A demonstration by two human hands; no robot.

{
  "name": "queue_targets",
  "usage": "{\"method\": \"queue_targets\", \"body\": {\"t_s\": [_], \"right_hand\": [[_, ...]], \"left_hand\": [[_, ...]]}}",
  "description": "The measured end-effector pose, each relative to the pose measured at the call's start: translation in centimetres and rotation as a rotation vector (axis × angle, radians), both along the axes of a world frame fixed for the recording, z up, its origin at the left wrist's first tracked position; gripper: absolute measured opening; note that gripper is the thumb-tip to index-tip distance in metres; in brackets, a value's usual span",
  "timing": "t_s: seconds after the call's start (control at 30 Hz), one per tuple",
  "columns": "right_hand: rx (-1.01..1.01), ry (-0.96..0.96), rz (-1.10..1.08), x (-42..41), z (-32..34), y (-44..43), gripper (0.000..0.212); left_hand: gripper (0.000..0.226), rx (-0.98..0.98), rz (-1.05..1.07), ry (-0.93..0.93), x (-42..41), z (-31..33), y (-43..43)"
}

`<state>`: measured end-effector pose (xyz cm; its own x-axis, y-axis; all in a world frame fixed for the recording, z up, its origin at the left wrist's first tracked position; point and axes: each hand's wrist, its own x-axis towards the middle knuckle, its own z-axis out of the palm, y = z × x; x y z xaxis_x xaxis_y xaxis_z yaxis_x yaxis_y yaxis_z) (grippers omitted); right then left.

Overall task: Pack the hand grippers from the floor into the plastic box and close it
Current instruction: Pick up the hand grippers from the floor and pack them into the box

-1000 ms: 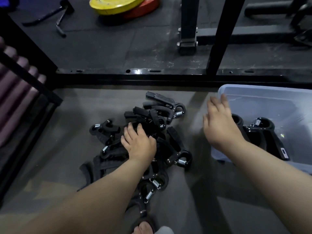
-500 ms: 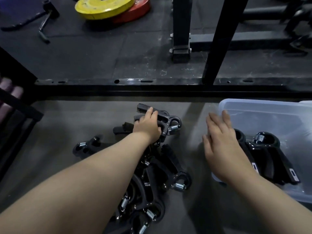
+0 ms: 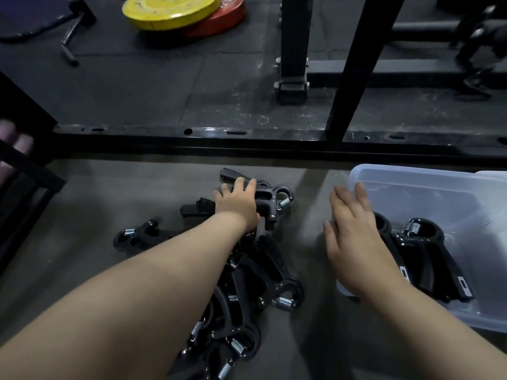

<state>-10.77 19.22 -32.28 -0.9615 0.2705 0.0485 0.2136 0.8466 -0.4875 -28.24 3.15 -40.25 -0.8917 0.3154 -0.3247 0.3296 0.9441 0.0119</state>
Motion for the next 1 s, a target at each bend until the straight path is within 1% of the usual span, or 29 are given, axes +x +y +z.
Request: {"method": "queue_targets", "body": {"t_s": [0.07,0.13,0.3,0.4,0.47,0.5,0.53,0.6,0.63,0.67,0.7,0.73,0.77,0.8,0.83,0.87,0.93,1.0], "right_hand": [[0.004,0.004,-0.002,-0.1,0.0,0.0,0.054],[0.009,0.007,0.002,-0.1,0.0,0.0,0.053],[0.001,0.001,0.005,-0.1,0.1,-0.1,0.053],[-0.003,0.003,0.001,-0.1,0.1,-0.1,0.053],[-0.014,0.003,0.000,-0.1,0.1,-0.1,0.053],[-0.020,0.000,0.002,-0.1,0.2,-0.1,0.053],[-0.022,0.000,0.004,-0.1,0.2,-0.1,0.053],[-0.018,0.010,0.007,-0.1,0.1,-0.1,0.054],[-0.015,0.016,0.007,-0.1,0.1,-0.1,0.054],[-0.012,0.018,0.004,-0.1,0.1,-0.1,0.054],[-0.012,0.018,0.002,-0.1,0.0,0.0,0.054],[-0.014,0.018,0.002,0.0,0.0,0.0,0.055],[-0.018,0.017,0.003,0.0,0.1,0.0,0.055],[-0.024,0.014,0.002,0.1,0.1,0.0,0.055],[-0.030,0.012,0.000,0.1,0.2,0.0,0.055],[-0.034,0.010,-0.001,0.0,0.2,0.0,0.056],[-0.042,0.012,0.004,0.0,0.3,0.1,0.056],[-0.071,0.018,0.005,0.0,0.3,0.1,0.055]], "left_hand": [[0.083,0.019,-0.001,0.076,0.2,0.1,0.2],[0.072,0.046,-0.001,0.158,0.6,0.0,0.2],[0.061,0.242,-0.036,0.313,0.7,0.0,-0.7],[0.050,0.355,-0.039,0.359,1.5,0.6,-1.5],[0.045,0.381,-0.007,0.381,1.8,1.0,-1.9],[0.045,0.425,0.024,0.385,2.0,1.1,-2.1],[0.047,0.515,0.068,0.380,2.3,1.3,-2.1],[0.053,0.812,0.230,0.324,3.1,2.2,-1.5],[0.054,0.951,0.343,0.259,3.8,2.8,-0.9],[0.053,1.065,0.467,0.150,4.4,3.5,-0.1],[0.048,1.184,0.583,-0.011,4.9,4.1,0.7],[0.040,1.308,0.682,-0.227,5.3,4.8,1.3],[0.032,1.424,0.756,-0.505,5.7,5.5,1.8],[0.029,1.524,0.793,-0.803,6.1,6.3,2.1],[0.034,1.585,0.786,-1.041,6.5,7.1,2.1],[0.042,1.623,0.740,-1.202,6.8,7.7,1.9],[0.054,1.658,0.624,-1.384,7.5,8.4,1.5],[0.062,1.677,0.532,-1.493,8.4,9.0,1.3]]}}
